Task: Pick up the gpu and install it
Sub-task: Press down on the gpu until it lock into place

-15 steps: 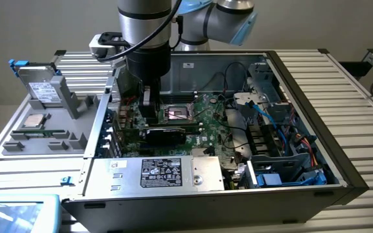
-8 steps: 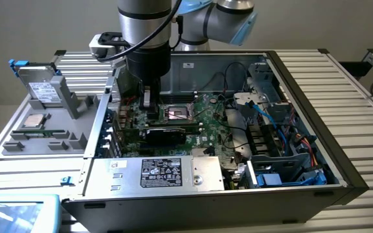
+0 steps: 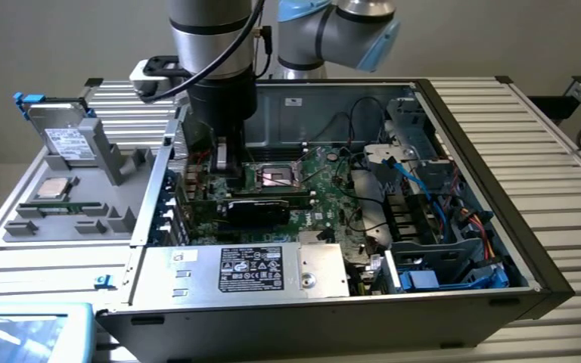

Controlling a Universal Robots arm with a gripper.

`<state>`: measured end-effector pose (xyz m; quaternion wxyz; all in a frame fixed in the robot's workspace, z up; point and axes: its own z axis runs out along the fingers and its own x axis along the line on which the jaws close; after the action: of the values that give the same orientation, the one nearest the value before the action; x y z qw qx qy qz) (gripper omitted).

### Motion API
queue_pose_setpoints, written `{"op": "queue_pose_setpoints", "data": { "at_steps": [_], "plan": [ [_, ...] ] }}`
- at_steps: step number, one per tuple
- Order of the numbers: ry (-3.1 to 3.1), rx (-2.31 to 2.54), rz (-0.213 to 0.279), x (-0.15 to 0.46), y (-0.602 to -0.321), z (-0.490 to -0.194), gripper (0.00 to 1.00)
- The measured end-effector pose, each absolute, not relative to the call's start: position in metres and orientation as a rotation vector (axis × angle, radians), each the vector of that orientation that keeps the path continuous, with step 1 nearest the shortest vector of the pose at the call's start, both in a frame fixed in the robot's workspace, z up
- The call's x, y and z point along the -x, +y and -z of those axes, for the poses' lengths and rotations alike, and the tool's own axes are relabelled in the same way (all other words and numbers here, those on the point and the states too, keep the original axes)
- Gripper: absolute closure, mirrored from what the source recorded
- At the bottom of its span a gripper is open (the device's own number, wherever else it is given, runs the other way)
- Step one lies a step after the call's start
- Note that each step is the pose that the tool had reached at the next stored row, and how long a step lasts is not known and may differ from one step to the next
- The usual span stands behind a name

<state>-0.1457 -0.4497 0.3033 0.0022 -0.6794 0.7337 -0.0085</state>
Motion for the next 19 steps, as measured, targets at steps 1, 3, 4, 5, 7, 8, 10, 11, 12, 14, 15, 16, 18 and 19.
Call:
{"op": "queue_pose_setpoints", "data": {
  "at_steps": [1, 3, 4, 5, 7, 8, 10, 11, 12, 14, 15, 16, 18, 19],
  "plan": [
    [2.302, 2.131, 0.027, 0.150, -0.450, -0.303, 0.88],
    [2.300, 2.130, 0.029, 0.154, -0.450, -0.300, 0.88],
    [2.298, 2.128, 0.034, 0.154, -0.450, -0.299, 0.88],
    [2.297, 2.126, 0.037, 0.154, -0.450, -0.298, 0.88],
    [2.295, 2.125, 0.040, 0.154, -0.450, -0.295, 0.88],
    [2.294, 2.124, 0.041, 0.154, -0.450, -0.293, 0.88],
    [2.294, 2.124, 0.042, 0.154, -0.450, -0.289, 0.88],
    [2.294, 2.124, 0.042, 0.154, -0.450, -0.287, 0.88],
    [2.294, 2.124, 0.042, 0.154, -0.450, -0.285, 0.88],
    [2.294, 2.123, 0.042, 0.154, -0.450, -0.282, 0.88],
    [2.295, 2.123, 0.042, 0.154, -0.450, -0.280, 0.88],
    [2.295, 2.123, 0.042, 0.154, -0.450, -0.278, 0.88],
    [2.295, 2.122, 0.042, 0.155, -0.450, -0.274, 0.88],
    [2.296, 2.122, 0.042, 0.155, -0.450, -0.273, 0.88]
  ]
}}
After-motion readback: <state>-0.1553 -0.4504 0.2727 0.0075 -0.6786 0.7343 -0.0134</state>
